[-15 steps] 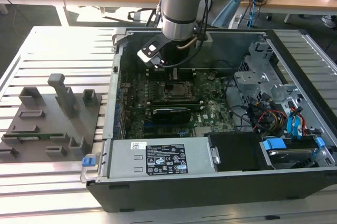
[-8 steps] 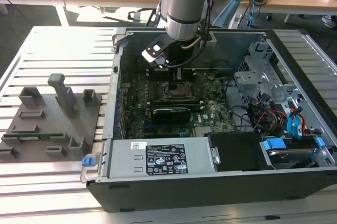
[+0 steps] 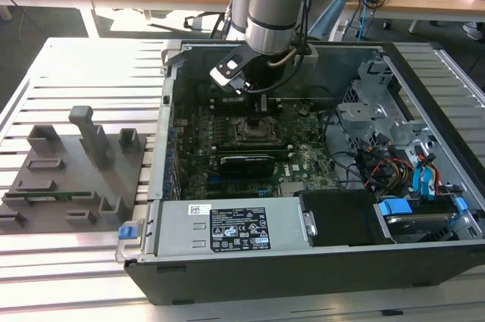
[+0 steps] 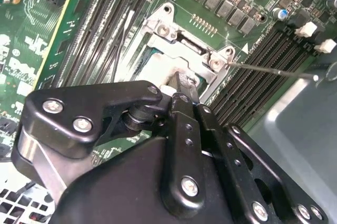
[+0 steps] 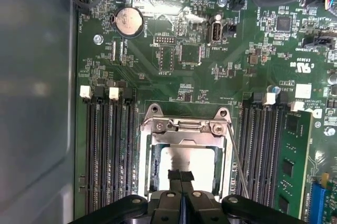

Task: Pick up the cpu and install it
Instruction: 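Close the cpu cover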

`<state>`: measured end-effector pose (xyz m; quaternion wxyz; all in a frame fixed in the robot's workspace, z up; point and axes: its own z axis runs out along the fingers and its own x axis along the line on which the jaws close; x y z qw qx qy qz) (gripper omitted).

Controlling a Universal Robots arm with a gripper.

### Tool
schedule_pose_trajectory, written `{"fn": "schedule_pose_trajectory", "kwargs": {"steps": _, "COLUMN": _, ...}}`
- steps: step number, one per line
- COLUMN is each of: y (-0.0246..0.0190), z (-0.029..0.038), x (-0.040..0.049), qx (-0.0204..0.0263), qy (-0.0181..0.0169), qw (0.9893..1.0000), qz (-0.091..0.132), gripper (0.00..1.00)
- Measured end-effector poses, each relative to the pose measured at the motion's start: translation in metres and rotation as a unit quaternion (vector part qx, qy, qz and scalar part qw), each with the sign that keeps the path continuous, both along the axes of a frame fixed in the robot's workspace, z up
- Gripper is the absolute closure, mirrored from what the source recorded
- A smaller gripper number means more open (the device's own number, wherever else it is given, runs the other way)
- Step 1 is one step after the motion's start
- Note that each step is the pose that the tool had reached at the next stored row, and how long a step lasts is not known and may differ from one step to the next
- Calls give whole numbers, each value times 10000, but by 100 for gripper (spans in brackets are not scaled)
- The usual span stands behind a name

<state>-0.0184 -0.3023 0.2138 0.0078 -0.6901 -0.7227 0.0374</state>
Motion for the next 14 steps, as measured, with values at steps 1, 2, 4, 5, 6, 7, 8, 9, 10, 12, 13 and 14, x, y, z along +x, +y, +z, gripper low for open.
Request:
{"fn": "schedule_pose_trajectory", "kwargs": {"steps": 1, "y": 0, "z": 17, "x": 6, "qx": -2, "qy": 4, "qw": 10000, "qz": 0, "gripper": 89}}
{"fn": "schedule_pose_trajectory", "kwargs": {"steps": 2, "y": 0, "z": 55, "x": 12, "qx": -7, "qy": 8, "qw": 10000, "qz": 0, "gripper": 89}}
{"fn": "schedule_pose_trajectory", "kwargs": {"steps": 4, "y": 0, "z": 126, "x": 17, "qx": -21, "qy": 12, "qw": 10000, "qz": -1, "gripper": 89}}
{"fn": "schedule_pose_trajectory", "kwargs": {"steps": 5, "y": 0, "z": 158, "x": 18, "qx": -28, "qy": 12, "qw": 10000, "qz": 0, "gripper": 89}}
{"fn": "schedule_pose_trajectory", "kwargs": {"steps": 6, "y": 0, "z": 188, "x": 18, "qx": -32, "qy": 12, "qw": 10000, "qz": 1, "gripper": 89}}
{"fn": "schedule_pose_trajectory", "kwargs": {"steps": 7, "y": 0, "z": 224, "x": 18, "qx": -36, "qy": 12, "qw": 10000, "qz": 1, "gripper": 89}}
{"fn": "schedule_pose_trajectory", "kwargs": {"steps": 8, "y": 0, "z": 246, "x": 18, "qx": -38, "qy": 12, "qw": 10000, "qz": 0, "gripper": 89}}
{"fn": "schedule_pose_trajectory", "kwargs": {"steps": 9, "y": 0, "z": 261, "x": 18, "qx": -39, "qy": 12, "qw": 10000, "qz": 0, "gripper": 89}}
{"fn": "schedule_pose_trajectory", "kwargs": {"steps": 10, "y": 0, "z": 285, "x": 18, "qx": -40, "qy": 12, "qw": 10000, "qz": 0, "gripper": 89}}
{"fn": "schedule_pose_trajectory", "kwargs": {"steps": 12, "y": 0, "z": 355, "x": 18, "qx": -42, "qy": 12, "qw": 10000, "qz": 0, "gripper": 89}}
{"fn": "schedule_pose_trajectory", "kwargs": {"steps": 13, "y": 0, "z": 380, "x": 18, "qx": -42, "qy": 12, "qw": 10000, "qz": 0, "gripper": 89}}
{"fn": "schedule_pose_trajectory", "kwargs": {"steps": 14, "y": 0, "z": 401, "x": 18, "qx": -42, "qy": 11, "qw": 10000, "qz": 0, "gripper": 89}}
